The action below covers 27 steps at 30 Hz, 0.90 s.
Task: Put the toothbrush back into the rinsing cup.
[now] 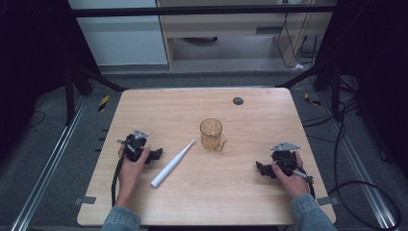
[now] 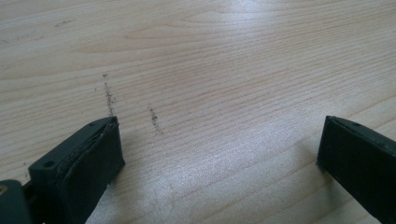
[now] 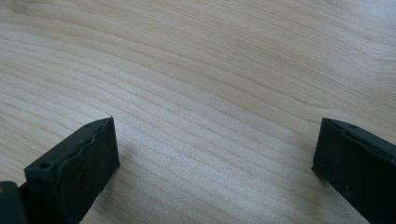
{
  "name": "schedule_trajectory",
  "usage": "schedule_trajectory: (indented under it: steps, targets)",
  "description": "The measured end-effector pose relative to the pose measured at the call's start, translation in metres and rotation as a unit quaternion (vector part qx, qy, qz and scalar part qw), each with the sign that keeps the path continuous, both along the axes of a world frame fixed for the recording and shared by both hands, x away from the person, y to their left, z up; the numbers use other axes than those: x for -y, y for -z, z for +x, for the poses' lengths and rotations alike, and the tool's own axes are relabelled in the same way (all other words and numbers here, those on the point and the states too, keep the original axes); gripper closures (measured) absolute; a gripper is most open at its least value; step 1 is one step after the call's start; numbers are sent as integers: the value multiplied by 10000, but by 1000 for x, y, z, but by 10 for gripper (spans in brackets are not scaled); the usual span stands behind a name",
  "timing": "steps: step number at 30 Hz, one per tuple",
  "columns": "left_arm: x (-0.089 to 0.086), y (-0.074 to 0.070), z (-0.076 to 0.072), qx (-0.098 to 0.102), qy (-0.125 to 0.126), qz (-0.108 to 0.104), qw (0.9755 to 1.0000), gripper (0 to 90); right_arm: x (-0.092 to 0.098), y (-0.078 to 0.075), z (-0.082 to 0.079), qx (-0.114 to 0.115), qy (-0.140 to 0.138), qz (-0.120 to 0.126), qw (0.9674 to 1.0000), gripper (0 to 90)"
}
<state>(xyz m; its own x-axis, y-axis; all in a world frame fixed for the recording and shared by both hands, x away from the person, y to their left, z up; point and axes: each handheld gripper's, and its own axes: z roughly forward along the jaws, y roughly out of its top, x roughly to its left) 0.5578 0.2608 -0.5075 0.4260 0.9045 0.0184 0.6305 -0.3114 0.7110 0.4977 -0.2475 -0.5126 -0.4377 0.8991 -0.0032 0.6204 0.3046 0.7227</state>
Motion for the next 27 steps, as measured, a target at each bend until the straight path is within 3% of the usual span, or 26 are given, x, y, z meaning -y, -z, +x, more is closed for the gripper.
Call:
schedule_trajectory:
  steps: [9, 11, 13, 23, 27]
  targets:
    - [1, -2, 2, 13, -111, 15, 9999, 25, 0, 0, 0, 2, -4, -1, 10000, 3]
    - [-2, -9, -1, 156, -317, 47, 9994, 54, 0, 0, 0, 3, -17, -1, 10000, 3]
    - [-5, -16, -5, 297, -379, -53, 9988, 56, 0, 0, 0, 3, -17, -1, 10000, 3]
    - [4, -48, -26, 492, -123, -70, 9987, 48, 0, 0, 0, 3, -37, 3, 10000, 3]
    - [19, -61, -32, 365, 9, 202, 9991, 50, 0, 0, 0, 3, -33, 5, 10000, 3]
